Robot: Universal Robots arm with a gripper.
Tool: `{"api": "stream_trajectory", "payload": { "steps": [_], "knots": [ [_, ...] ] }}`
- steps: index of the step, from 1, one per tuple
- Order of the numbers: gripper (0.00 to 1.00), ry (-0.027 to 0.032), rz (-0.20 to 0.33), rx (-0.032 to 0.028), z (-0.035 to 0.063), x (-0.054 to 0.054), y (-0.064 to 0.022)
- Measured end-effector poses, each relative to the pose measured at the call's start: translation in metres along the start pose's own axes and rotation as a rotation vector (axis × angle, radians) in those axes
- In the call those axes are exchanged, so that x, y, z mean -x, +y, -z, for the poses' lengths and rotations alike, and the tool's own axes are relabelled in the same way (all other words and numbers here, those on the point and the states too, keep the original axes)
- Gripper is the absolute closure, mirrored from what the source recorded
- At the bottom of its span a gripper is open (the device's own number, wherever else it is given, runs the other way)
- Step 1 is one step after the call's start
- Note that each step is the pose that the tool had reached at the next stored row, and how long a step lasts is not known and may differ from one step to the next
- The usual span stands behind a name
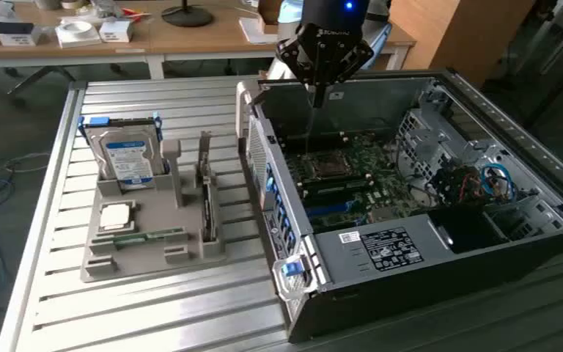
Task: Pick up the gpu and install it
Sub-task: 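Reach for the gpu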
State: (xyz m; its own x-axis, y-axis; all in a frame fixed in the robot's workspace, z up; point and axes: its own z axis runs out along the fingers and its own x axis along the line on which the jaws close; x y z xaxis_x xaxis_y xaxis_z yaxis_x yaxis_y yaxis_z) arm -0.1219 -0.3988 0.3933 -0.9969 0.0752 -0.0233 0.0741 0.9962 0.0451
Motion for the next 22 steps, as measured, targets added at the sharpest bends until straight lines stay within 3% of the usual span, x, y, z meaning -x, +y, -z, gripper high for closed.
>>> {"api": "stream_trajectory", "payload": {
  "steps": [15,22],
  "knots": [
    [0.89,0.0,0.0,0.0,0.0,0.0,0.0],
    [0.89,-0.0001,0.0,0.0,0.0002,-0.024,-0.0018]
  ]
}}
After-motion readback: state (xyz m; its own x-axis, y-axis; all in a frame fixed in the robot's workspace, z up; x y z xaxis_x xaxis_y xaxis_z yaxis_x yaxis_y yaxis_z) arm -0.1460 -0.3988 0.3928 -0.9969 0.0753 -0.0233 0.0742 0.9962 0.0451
